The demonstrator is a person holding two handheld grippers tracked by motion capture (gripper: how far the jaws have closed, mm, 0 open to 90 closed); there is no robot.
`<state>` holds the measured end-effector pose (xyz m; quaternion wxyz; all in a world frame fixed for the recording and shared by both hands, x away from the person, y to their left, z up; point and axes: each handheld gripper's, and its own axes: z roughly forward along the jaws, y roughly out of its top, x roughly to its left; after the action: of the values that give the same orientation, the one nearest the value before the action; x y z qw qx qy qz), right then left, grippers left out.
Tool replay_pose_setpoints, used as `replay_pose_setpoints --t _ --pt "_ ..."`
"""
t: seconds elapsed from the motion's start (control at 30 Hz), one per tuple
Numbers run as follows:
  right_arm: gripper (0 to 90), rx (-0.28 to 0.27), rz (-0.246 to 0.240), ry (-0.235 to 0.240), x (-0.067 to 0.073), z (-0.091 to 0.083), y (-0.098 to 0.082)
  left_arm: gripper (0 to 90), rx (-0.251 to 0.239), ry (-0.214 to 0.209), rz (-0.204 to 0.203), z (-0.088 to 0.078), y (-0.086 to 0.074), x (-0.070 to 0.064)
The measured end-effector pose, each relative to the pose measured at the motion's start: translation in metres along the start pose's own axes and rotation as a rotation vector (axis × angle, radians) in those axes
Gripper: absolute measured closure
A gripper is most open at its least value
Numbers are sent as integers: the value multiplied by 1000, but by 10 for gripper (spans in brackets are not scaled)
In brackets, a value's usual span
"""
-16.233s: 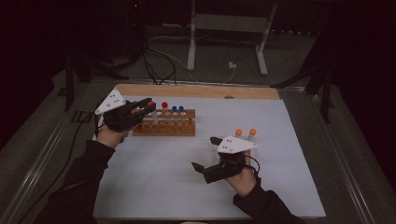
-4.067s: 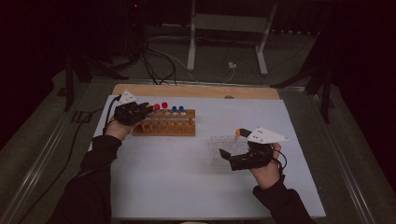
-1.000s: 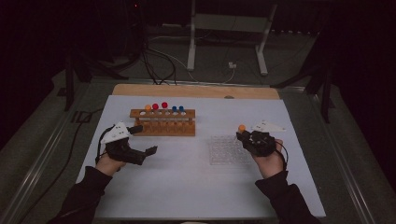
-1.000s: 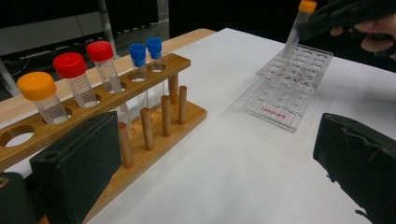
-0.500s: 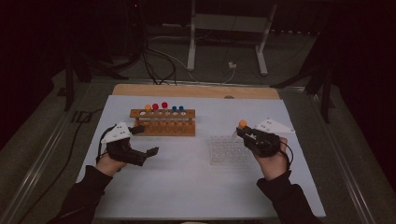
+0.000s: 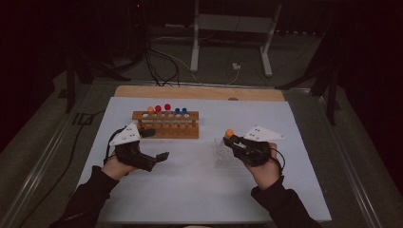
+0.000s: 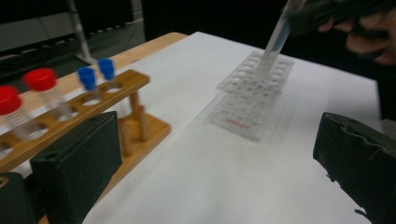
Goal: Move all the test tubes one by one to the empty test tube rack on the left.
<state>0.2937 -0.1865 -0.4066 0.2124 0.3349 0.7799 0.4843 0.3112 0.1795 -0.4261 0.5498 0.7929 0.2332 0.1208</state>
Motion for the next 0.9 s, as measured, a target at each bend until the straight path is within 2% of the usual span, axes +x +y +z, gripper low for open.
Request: replay_pose_setpoints --t 0.23,0.63,0.9 --pt "745 28 -35 64 20 16 -1 23 -5 -51 19 15 12 -12" --pt "745 70 -71 134 42 32 -8 84 10 -135 36 47 26 -29" --pt "745 83 -78 147 45 35 -10 250 4 -153 45 64 32 -35"
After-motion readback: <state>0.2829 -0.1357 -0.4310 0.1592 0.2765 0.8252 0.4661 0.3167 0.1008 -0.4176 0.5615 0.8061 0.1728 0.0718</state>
